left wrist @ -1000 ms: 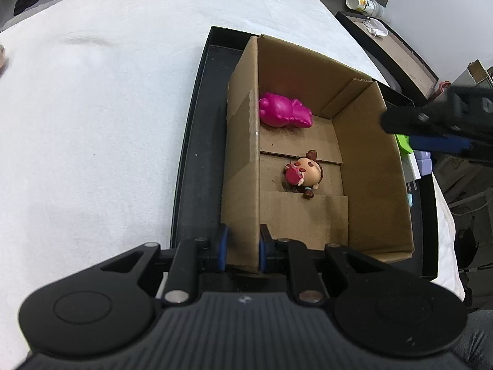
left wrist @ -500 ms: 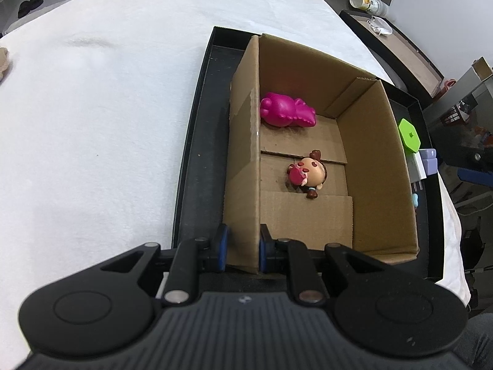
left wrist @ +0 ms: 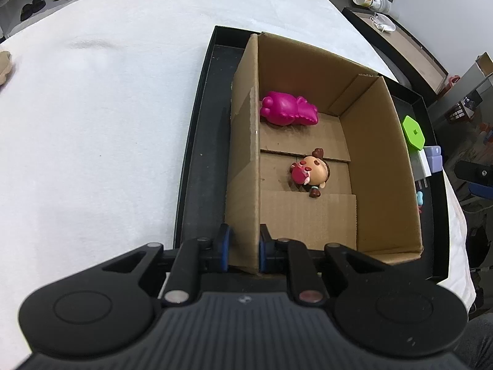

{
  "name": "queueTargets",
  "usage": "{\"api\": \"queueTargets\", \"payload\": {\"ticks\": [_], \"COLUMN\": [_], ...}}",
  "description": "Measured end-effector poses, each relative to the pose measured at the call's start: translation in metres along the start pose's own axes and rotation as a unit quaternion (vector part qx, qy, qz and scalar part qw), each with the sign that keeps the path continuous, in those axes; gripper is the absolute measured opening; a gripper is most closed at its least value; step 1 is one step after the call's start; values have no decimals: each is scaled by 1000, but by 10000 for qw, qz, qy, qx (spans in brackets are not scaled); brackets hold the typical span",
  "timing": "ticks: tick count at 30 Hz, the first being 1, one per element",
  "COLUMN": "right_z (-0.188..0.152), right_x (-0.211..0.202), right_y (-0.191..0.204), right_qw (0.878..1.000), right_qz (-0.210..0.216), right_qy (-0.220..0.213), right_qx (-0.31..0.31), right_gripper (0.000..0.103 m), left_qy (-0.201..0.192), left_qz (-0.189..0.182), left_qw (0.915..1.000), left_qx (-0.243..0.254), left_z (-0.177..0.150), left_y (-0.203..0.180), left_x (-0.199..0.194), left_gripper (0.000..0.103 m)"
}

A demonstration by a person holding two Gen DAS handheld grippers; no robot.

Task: Organize rigid objects
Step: 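Move the right gripper to the blue figure with glass mug and grasp it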

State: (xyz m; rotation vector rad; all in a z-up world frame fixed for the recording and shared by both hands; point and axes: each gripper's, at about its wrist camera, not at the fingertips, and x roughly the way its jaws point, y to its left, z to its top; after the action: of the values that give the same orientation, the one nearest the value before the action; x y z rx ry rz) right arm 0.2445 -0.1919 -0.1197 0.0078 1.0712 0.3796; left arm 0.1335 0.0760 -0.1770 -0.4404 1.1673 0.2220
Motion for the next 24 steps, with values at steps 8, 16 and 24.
{"api": "queueTargets", "payload": {"ticks": [8,16,24], "right_z": [-14,-26,-38], "right_x": [15,31,51], "right_y": [-22,-41,-50], "right_qw": [9998,9995,9993], "right_qz": [115,124,-13], "right_qy": [91,202,201], "right_qx": [109,224,325], "right_gripper": [75,75,75], "left_qy": [13,45,68], "left_qz": [122,276,366], "left_qw": [9999,9996,9991], "left_qx": [24,89,218], "left_z": [0,1,2], "left_y": [-5,-10,-14], "left_x": [0,3,4], "left_gripper": [16,15,15]}}
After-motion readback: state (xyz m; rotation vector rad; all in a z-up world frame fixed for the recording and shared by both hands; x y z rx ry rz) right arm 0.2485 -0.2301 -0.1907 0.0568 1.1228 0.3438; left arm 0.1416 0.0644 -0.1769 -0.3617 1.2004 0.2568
